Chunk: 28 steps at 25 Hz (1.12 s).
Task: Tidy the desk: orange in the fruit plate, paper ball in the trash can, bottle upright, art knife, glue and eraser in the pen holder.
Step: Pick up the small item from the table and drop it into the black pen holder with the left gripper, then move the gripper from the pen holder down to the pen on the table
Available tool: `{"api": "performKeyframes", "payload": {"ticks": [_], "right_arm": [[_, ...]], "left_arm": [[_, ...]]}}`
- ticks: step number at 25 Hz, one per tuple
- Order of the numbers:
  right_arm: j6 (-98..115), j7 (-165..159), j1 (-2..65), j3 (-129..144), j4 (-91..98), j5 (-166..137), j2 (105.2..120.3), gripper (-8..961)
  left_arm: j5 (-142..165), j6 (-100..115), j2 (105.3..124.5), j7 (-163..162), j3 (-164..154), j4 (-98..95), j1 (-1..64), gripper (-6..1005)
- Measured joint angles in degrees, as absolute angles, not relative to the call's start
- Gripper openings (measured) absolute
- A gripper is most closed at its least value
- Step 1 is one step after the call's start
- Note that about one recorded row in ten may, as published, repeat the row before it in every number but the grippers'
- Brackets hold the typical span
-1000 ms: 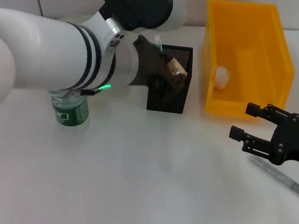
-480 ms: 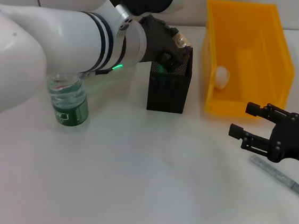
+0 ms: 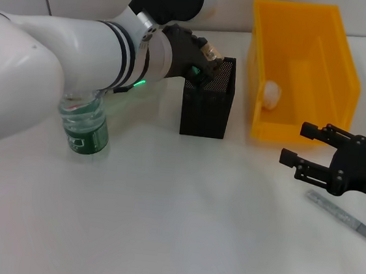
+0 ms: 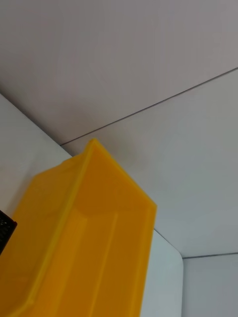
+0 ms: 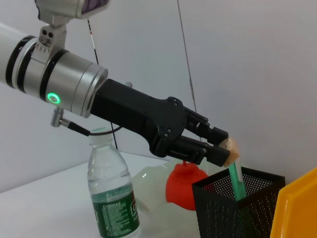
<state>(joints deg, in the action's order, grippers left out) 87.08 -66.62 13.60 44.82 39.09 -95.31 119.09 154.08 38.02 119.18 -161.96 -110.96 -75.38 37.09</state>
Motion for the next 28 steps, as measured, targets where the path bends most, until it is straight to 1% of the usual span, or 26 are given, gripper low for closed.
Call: {"api": "performKeyframes", "payload": {"ticks": [14,19,24,28], "right_arm": [[86.83,-66.88,13.86,44.68,39.08,-95.19,119.09,761],[86.83,-66.94,13.62,44.64,39.02,-95.16,119.09,761],[86.83,-66.98,13.61,44.65,39.02,-95.21,119.09,760],[86.83,-67.0,13.61,44.64,38.99,-95.37,119.09,760]], "left_arm": [[153.88,35.04,119.18,-162.05,-111.84,-72.9,37.44,407],[153.89,33.89,119.18,-162.08,-111.87,-72.72,37.14,584],[153.9,33.87,119.17,-162.04,-111.89,-74.32,36.9,809],[153.53,34.92,119.1,-161.99,-111.79,-78.83,35.54,848]]}}
